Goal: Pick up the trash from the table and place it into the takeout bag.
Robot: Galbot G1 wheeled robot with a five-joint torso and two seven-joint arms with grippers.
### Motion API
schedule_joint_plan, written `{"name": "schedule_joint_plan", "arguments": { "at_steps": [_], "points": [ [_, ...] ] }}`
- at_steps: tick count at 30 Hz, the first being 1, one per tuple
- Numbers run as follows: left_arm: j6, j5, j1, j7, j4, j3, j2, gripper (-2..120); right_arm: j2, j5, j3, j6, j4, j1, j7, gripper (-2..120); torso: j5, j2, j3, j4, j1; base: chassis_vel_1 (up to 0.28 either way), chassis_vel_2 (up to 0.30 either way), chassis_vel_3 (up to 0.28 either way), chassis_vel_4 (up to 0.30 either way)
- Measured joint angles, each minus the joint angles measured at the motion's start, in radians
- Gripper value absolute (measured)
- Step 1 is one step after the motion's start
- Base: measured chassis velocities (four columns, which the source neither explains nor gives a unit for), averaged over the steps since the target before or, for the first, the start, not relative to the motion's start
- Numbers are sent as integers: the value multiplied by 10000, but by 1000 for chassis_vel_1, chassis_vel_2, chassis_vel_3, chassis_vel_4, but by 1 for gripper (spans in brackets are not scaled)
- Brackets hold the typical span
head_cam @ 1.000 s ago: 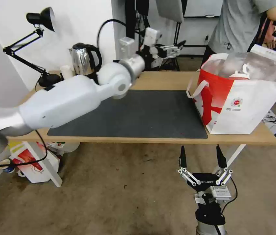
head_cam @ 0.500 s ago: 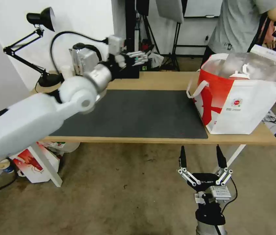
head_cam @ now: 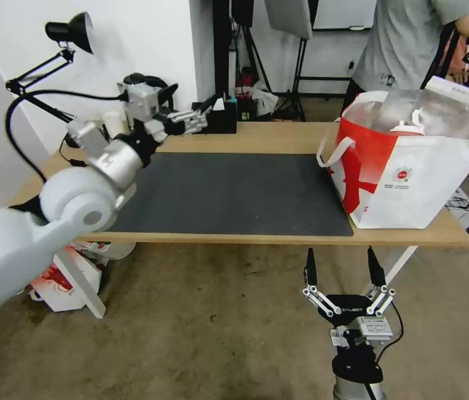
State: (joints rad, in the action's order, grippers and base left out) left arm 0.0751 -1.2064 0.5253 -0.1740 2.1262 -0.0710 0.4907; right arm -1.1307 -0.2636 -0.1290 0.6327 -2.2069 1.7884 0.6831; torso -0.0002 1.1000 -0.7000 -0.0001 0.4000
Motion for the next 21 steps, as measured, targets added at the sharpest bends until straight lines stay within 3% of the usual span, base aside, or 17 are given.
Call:
{"name": "schedule_joint_plan", "arguments": {
  "at_steps": [1, 3, 6, 8, 16, 21],
  "points": [
    [0, 0, 0, 0, 0, 0, 0, 100, 0, 0, 0, 0, 0, 0, 0, 100, 0, 0, 0, 0, 0, 0, 0, 0, 0],
    [21, 162, 1025, 83, 296, 1073, -78, 100, -1, 0, 0, 0, 0, 0, 0, 100, 3, 0, 0, 1, -1, 0, 0, 0, 0],
    [97, 311, 1757, 97, 521, 1725, -128, 100, 0, 0, 0, 0, 0, 0, 0, 100, 2, 0, 1, 3, -1, 0, 0, 0, 0],
    [255, 648, 2905, 76, 890, 2600, -112, 100, 0, 0, 0, 0, 0, 0, 0, 100, 2, 0, 1, 2, -1, 0, 0, 0, 0],
    [522, 1144, 4000, -814, 1558, 3457, 176, 100, 0, 0, 0, 0, 0, 0, -1, 100, 2, 0, 1, -1, 1, 0, 0, 0, 0],
    [696, 1474, 4768, -909, 1572, 4263, 211, 100, 0, 0, 0, 0, 0, 0, 0, 100, 2, 0, 1, 2, 1, 0, 0, 0, 0]
  ]
}}
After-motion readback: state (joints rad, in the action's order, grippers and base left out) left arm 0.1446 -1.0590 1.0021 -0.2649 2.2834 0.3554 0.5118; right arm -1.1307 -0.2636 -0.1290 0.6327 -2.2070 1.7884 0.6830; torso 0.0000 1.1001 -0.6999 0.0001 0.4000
